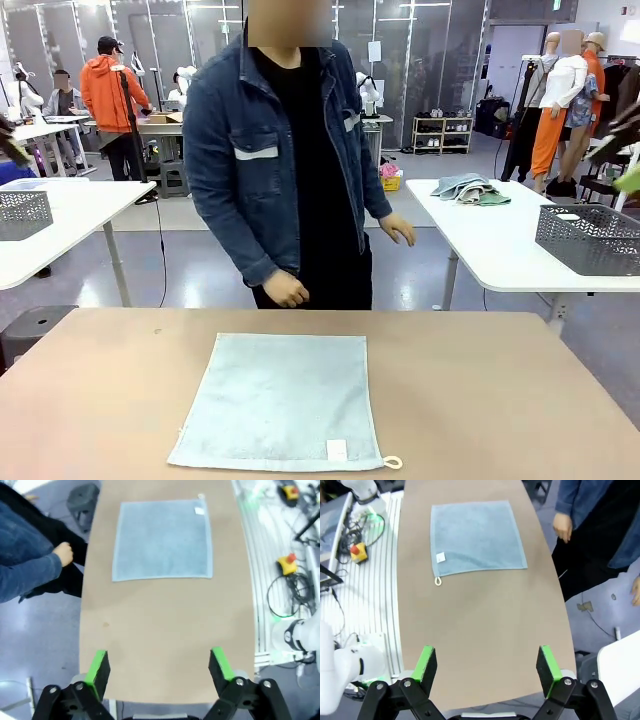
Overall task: Fold the towels and place them in the basket.
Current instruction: When a person lays out a Towel with hook on the table, fold it in half twice.
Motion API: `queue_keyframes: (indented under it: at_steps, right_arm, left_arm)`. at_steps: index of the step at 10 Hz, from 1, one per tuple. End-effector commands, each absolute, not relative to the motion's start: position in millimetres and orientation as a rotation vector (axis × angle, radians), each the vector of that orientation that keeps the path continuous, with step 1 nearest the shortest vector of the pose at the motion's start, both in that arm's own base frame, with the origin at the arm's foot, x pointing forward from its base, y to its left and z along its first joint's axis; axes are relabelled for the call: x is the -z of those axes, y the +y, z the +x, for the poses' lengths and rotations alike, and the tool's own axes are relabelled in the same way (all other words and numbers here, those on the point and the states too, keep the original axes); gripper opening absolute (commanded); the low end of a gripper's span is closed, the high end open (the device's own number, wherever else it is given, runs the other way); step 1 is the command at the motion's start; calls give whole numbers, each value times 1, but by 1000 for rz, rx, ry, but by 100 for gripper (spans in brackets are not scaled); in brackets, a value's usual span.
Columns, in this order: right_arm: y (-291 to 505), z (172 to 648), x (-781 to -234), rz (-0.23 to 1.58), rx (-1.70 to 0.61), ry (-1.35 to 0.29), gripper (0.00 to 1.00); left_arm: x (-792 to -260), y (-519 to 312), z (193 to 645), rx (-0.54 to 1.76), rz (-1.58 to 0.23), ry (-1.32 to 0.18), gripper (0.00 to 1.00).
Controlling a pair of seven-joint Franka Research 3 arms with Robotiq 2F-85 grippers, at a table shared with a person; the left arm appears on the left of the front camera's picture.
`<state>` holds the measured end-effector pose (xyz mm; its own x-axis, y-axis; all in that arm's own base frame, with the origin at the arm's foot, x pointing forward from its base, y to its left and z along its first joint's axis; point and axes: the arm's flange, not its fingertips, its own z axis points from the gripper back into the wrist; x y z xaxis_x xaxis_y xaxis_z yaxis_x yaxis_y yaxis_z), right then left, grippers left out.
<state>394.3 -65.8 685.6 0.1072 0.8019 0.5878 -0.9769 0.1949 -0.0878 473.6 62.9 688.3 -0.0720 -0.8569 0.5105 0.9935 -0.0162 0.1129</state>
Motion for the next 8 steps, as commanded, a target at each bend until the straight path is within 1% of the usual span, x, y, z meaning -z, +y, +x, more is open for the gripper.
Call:
queue_keyframes:
  at_steps: [1, 3, 4, 6, 8]
  right_arm:
    - [7, 381, -662, 230, -1295, -514, 100]
    - [79, 376, -639, 113, -1257, -472, 100]
    - [102, 372, -627, 105, -1235, -452, 100]
    - [137, 371, -596, -14, -1181, -373, 100]
    - [155, 379, -563, -50, -1202, -259, 100]
  left_arm:
    - [-656, 2, 472, 1606, -261, -356, 100]
    - [-629, -57, 472, 1563, -189, -193, 100]
    - [-610, -83, 472, 1520, -133, -133, 100]
    - [-581, -114, 463, 1469, -47, -63, 100]
    - [-557, -126, 454, 1464, -6, -34, 100]
